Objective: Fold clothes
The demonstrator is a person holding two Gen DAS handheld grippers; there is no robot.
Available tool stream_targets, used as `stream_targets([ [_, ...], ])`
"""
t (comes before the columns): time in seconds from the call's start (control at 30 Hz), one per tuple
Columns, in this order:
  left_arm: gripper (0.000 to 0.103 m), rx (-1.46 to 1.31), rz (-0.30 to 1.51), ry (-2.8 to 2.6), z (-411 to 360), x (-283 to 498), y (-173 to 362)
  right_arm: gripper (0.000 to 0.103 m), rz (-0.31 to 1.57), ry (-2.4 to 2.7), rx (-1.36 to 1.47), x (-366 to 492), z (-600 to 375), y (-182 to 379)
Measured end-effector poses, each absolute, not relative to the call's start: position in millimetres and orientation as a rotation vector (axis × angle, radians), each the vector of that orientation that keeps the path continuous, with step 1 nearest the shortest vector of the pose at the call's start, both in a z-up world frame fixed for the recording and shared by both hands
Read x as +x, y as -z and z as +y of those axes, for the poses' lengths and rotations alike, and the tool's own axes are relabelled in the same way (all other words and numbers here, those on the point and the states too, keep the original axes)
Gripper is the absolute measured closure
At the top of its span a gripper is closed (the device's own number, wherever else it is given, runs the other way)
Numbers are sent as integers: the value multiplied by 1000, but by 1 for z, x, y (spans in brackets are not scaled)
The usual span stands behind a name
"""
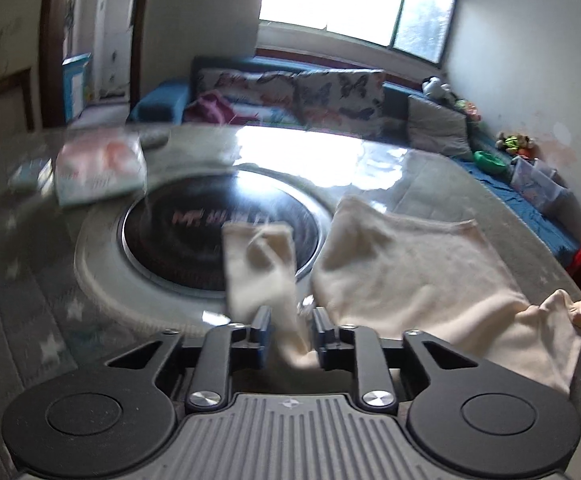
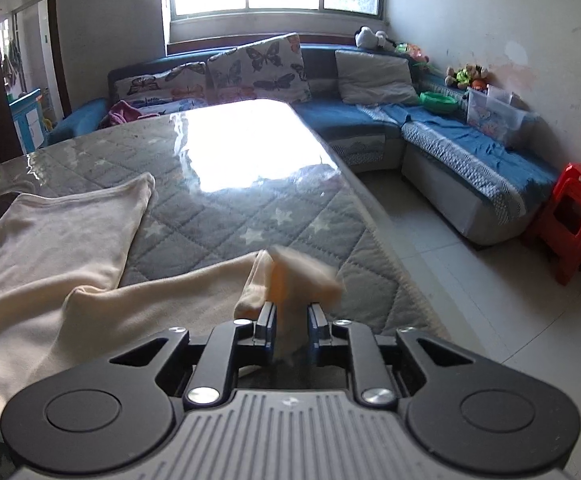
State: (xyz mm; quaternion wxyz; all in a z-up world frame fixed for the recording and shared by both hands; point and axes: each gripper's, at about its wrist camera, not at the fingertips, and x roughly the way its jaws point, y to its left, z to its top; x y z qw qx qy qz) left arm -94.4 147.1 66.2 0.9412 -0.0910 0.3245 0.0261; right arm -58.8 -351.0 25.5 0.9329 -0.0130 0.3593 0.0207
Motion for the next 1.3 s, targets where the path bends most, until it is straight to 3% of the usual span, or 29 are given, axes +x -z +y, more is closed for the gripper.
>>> stream_targets([
  [0.33,63,-117,649,5,124,-26,-69,76,703,-144,-36,-41,-326,-40],
  [0.4,55,-103,665,-1,119,-6,-62,76,708,-184,-34,-35,-315,-39],
  [0.47,52,-90,679,-14,116,12,-55,76,717,-223,-41,-29,-304,-37],
  [0.87,55,-120,757,-42,121,78,-24,68,737,-377,-102,11,-240,-24],
  [1.03,64,-135,774,-12,121,86,-19,68,741,-414,-119,24,-224,-23],
  [1.1,83,-147,776,14,121,87,-18,68,744,-426,-127,27,-219,-22],
  [1.17,94,-149,769,29,119,85,-19,68,749,-427,-133,29,-217,-20],
  [1.3,97,-148,729,79,110,74,-28,68,756,-423,-131,32,-215,-17],
])
